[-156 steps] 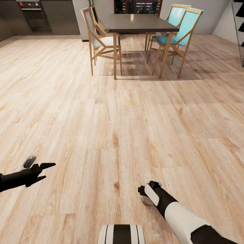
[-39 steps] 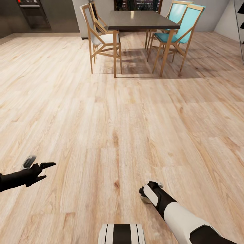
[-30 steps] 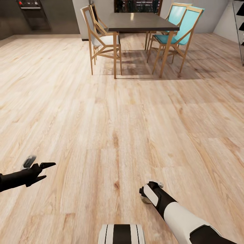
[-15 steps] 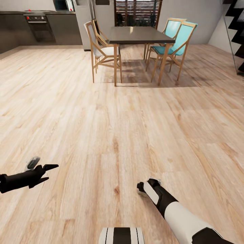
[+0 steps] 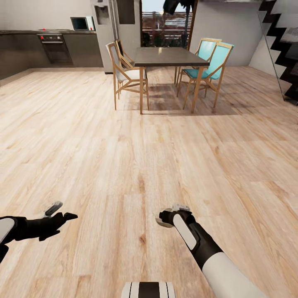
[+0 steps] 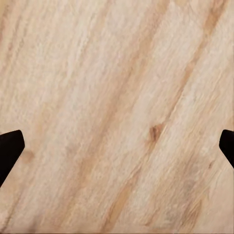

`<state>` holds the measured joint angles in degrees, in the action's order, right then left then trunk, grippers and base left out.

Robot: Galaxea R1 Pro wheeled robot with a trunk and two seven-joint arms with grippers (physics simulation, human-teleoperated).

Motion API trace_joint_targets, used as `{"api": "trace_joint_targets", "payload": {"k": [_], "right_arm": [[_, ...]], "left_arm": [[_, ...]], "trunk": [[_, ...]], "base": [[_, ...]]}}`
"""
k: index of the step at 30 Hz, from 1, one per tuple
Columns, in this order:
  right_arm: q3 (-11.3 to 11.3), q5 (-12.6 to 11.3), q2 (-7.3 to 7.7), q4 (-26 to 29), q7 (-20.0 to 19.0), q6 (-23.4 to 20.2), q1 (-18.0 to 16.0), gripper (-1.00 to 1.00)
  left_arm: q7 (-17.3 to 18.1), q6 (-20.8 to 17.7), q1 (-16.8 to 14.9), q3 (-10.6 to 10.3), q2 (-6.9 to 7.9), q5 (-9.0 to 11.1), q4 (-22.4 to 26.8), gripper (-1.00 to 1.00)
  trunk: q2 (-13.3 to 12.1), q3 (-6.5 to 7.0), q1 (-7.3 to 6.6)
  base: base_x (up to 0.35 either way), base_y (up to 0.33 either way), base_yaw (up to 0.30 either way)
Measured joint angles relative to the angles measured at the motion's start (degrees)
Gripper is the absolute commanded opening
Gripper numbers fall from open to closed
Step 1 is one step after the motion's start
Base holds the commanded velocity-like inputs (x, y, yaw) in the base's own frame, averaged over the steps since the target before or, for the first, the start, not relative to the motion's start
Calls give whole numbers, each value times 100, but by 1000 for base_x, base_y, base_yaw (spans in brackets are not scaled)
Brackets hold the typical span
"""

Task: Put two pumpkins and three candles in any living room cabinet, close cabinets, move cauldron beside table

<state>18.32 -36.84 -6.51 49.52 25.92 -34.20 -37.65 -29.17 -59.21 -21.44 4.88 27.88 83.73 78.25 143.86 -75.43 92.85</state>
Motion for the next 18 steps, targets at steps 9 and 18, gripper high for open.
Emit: {"api": "trace_joint_targets", "payload": {"k": [9, 18], "right_arm": [[-13, -39, -4, 6, -54, 13, 3, -100], [5, 1, -45, -12, -49, -6, 3, -100]], "left_arm": [[-175, 4, -1, 9, -19, -9, 6, 100], [-194, 4, -1, 13, -27, -7, 23, 100]], "trunk": [[-12, 198, -23], [-24, 364, -46]], "base": [[-5, 0, 39], [-252, 0, 247]]}}
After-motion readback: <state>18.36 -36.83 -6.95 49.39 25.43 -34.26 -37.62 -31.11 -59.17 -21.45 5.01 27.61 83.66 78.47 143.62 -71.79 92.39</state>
